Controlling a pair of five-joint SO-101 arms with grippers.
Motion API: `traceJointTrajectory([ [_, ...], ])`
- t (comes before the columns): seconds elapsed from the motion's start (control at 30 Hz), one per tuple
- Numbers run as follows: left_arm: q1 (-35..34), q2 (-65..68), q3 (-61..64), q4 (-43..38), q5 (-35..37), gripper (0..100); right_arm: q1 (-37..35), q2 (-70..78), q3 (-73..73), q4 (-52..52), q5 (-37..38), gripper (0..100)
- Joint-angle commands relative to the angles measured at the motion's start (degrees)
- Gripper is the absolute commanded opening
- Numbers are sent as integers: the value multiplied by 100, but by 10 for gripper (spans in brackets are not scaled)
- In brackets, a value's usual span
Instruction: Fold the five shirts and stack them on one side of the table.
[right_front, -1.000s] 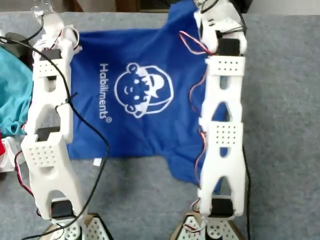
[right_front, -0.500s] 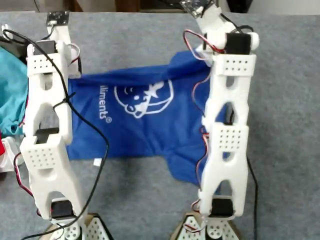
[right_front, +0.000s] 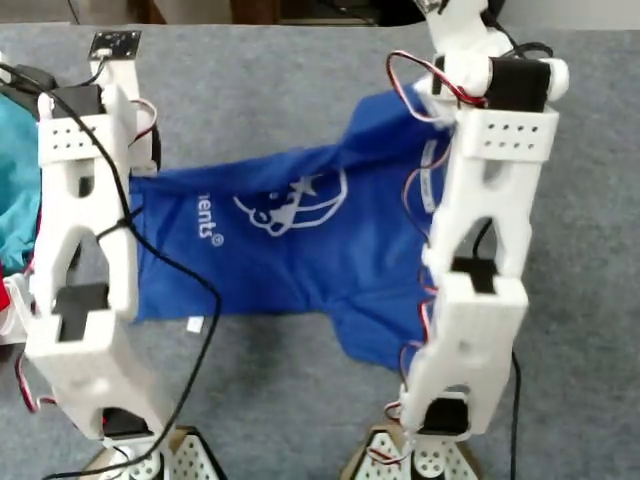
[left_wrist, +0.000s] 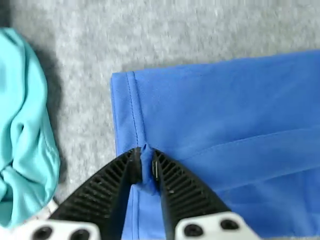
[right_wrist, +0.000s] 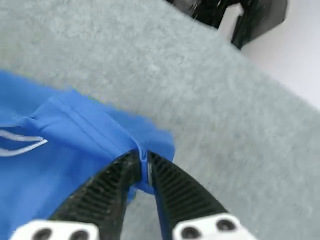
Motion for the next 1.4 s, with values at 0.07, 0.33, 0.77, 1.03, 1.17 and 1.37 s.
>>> traceJointTrajectory([
  [0.07,26,-963,1451,-448,-9,20,-57,-1499,2211,-141,-132,5],
  [0.33,35,-1508,3376,-1266,167,20,-66,-3380,6009,-1670,211,5],
  [0.77,-325,-1842,4914,-2119,114,20,453,-6404,10765,-3007,554,5],
  [1.03,-431,-2369,5530,-2154,-343,20,1068,-7380,11969,-3015,791,5],
  [1.17,-475,-2440,5574,-2163,-404,20,1209,-7767,12497,-3068,1011,5],
  [1.37,-475,-2440,5618,-2119,-598,20,1464,-8418,13165,-3086,1108,5],
])
